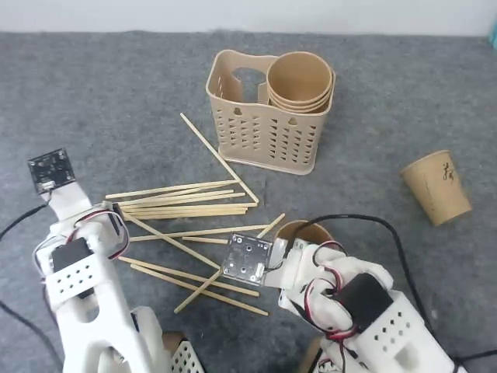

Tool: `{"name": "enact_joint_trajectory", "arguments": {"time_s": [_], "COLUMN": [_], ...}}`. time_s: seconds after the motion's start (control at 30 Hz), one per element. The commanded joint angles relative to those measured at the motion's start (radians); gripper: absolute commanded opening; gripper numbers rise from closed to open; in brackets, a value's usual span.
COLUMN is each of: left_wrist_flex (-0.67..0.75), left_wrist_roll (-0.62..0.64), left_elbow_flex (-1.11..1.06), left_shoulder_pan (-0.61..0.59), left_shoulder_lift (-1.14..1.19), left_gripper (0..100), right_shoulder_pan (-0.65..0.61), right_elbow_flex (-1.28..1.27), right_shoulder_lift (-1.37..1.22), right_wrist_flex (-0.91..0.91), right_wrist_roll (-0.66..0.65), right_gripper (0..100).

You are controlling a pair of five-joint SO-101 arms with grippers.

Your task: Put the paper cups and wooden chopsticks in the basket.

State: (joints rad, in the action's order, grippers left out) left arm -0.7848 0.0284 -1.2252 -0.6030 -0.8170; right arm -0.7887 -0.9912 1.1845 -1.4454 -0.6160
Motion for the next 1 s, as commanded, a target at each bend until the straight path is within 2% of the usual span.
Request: {"name": "enact_joint_trajectory", "arguments": {"time_s": [0.0, 0.07, 0.3, 0.53, 0.73, 0.87, 0.97], "left_wrist_flex": [0.023, 0.021, 0.02, 0.021, 0.021, 0.021, 0.021], "left_wrist_roll": [-0.009, -0.009, -0.009, -0.009, -0.009, -0.009, -0.009], "left_elbow_flex": [0.005, 0.005, 0.005, 0.005, 0.005, 0.005, 0.005], "left_shoulder_pan": [0.006, 0.006, 0.006, 0.006, 0.006, 0.006, 0.006], "left_shoulder_lift": [-0.02, -0.02, -0.02, -0.02, -0.02, -0.02, -0.02], "left_gripper": [18, 18, 18, 18, 18, 18, 18], "right_shoulder_pan": [-0.007, -0.007, 0.107, 0.168, 0.209, 0.337, 0.389], "right_elbow_flex": [-0.015, -0.021, 0.078, 0.391, 0.712, 0.928, 1.057], "right_shoulder_lift": [0.005, 0.005, 0.016, 0.005, -0.051, -0.209, -0.331], "right_wrist_flex": [0.035, 0.033, 0.01, -0.068, -0.051, 0.035, 0.12], "right_wrist_roll": [-0.031, -0.086, -0.121, -0.172, -0.203, -0.198, -0.127], "right_gripper": [5.7, 0.1, 0.8, 0.8, 0.8, 0.8, 0.8]}}
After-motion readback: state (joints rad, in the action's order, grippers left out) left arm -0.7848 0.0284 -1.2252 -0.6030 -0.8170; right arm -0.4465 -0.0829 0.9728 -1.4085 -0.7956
